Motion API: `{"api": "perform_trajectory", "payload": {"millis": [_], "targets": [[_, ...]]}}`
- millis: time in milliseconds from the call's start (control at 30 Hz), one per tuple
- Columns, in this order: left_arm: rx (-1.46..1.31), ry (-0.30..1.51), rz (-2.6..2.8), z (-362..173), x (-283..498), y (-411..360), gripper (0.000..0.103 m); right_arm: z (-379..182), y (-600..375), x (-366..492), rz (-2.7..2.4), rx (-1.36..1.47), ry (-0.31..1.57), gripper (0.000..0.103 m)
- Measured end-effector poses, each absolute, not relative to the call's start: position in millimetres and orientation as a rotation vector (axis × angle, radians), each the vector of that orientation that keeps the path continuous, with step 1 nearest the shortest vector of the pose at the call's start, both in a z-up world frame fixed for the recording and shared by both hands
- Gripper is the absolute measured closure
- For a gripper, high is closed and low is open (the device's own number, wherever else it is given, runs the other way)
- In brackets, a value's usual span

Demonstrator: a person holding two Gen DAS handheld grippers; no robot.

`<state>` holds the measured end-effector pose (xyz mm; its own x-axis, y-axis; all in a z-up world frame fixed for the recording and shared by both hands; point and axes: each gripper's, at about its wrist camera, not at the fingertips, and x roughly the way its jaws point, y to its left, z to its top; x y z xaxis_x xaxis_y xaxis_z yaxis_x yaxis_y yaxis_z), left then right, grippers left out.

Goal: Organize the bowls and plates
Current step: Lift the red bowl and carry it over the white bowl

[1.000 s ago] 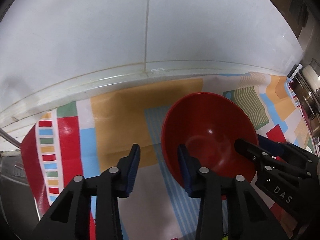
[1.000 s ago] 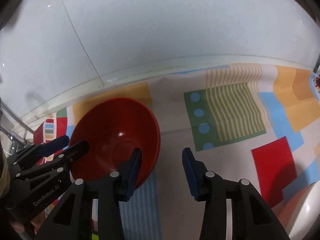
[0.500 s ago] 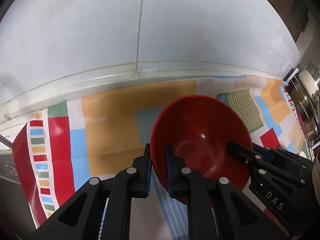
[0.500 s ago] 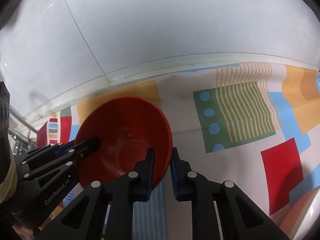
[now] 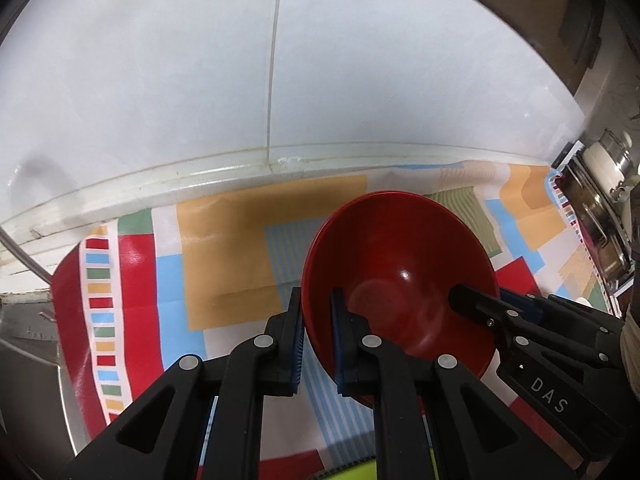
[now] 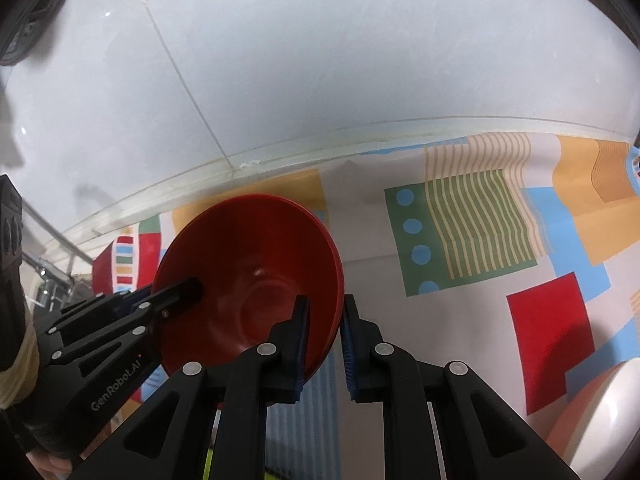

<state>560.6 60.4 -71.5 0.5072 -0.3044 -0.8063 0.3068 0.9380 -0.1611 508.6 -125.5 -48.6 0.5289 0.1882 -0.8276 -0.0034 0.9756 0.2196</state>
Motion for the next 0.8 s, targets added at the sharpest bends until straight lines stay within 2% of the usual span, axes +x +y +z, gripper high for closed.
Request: {"api": "perform_trajectory", "payload": {"millis": [800], "targets": [[0.021, 0.887, -0.448, -9, 470, 20, 0.090, 19, -173, 417, 0.077, 0.235, 0.903, 0.086]]}}
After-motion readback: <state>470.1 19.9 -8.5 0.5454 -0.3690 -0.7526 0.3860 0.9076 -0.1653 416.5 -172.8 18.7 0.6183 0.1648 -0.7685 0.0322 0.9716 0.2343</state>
